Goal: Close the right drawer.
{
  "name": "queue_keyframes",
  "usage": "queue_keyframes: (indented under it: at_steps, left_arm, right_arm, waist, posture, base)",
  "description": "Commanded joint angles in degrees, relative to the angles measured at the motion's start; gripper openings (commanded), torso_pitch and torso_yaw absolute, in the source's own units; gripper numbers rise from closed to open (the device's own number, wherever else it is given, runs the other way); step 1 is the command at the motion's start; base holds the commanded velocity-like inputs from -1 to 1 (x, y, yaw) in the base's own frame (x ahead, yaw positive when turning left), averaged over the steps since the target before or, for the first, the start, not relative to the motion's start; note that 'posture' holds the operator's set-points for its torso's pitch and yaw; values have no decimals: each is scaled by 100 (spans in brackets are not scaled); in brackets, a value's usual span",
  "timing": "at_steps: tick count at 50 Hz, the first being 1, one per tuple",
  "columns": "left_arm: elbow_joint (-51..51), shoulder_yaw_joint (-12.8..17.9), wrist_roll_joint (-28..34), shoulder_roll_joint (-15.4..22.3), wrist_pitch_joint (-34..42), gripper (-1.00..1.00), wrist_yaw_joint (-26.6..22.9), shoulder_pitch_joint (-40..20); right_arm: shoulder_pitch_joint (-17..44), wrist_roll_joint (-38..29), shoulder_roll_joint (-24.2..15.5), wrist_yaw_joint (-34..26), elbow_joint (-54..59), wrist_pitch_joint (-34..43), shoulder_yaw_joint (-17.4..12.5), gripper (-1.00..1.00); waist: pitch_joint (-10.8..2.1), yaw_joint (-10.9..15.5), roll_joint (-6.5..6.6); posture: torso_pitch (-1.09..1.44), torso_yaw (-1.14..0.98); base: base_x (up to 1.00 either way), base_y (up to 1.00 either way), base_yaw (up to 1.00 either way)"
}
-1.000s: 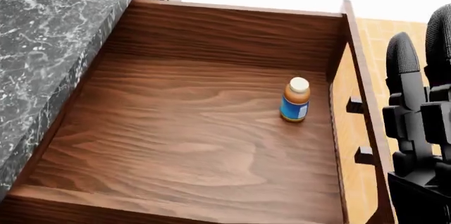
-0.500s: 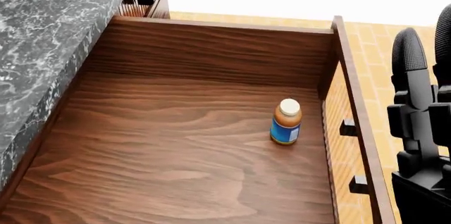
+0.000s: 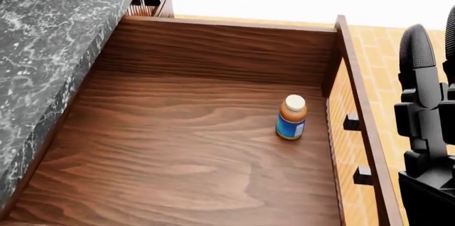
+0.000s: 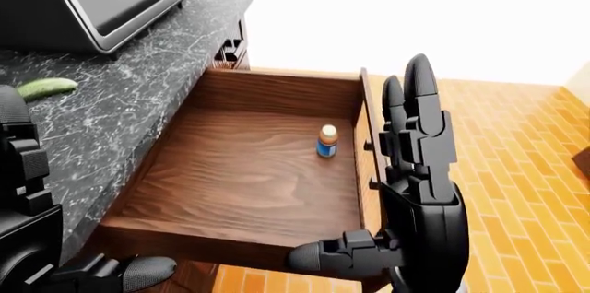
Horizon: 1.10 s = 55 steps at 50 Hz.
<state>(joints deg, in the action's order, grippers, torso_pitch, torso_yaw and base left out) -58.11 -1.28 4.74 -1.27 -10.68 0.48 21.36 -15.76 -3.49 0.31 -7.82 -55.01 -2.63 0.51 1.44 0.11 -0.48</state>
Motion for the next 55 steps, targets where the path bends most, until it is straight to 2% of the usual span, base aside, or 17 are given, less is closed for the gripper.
queue_keyframes:
  at_steps: [1, 7, 17, 23, 34, 38, 42, 49, 55]
  left_arm:
    - [-189, -6, -1, 3, -116, 100, 7, -23]
    - [-189, -23, 10, 4, -112, 100, 9, -21]
    - [-189, -42, 24, 10, -120, 100, 20, -7]
    - [-189, -52, 32, 11, -131, 100, 20, 5]
    - [-189, -68, 50, 12, -114, 100, 25, -6]
    - [-189, -76, 56, 12, -100, 100, 29, -16]
    - [-189, -80, 57, 16, -98, 100, 30, -13]
    - [-189, -84, 61, 20, -118, 100, 34, 7]
    - [-189, -82, 57, 17, -118, 100, 29, 10]
  right_arm:
    - [43, -1, -1, 26, -182, -144, -2, 100]
    - [77, 25, 3, 15, -294, -39, -77, 100]
    - [310, 287, -63, -70, -499, 286, -686, 100]
    - [425, 618, -383, 45, -498, 372, -1183, 100]
    - [527, 1199, -944, 394, -498, 645, -1866, 100]
    - [558, 1601, -1234, 533, -498, 796, -2320, 100]
    - [634, 1824, -1345, 571, -498, 994, -2741, 100]
    - [761, 2196, -1336, 375, -499, 1309, -3525, 100]
    - [1089, 2420, -1076, -104, -488, 1707, -4480, 100]
  waist:
    - [-35, 0, 6]
    - [-44, 4, 6]
    - [-61, 7, -2]
    - [-67, 11, -16]
    - [-77, 16, -50]
    - [-81, 19, -65]
    - [-75, 24, -81]
    - [-71, 27, -99]
    - [-58, 33, -107]
  posture:
    - [0, 0]
    - [0, 0]
    - [0, 0]
    - [0, 0]
    - [0, 0]
    - [0, 0]
    - [0, 0]
    - [0, 0]
    - [0, 0]
  base:
    - [0, 0, 0]
    - [0, 0, 0]
    - [0, 0, 0]
    - [0, 0, 0]
    - [0, 0, 0]
    - [0, 0, 0]
    - [0, 0, 0]
    - [0, 0, 0]
    - [0, 0, 0]
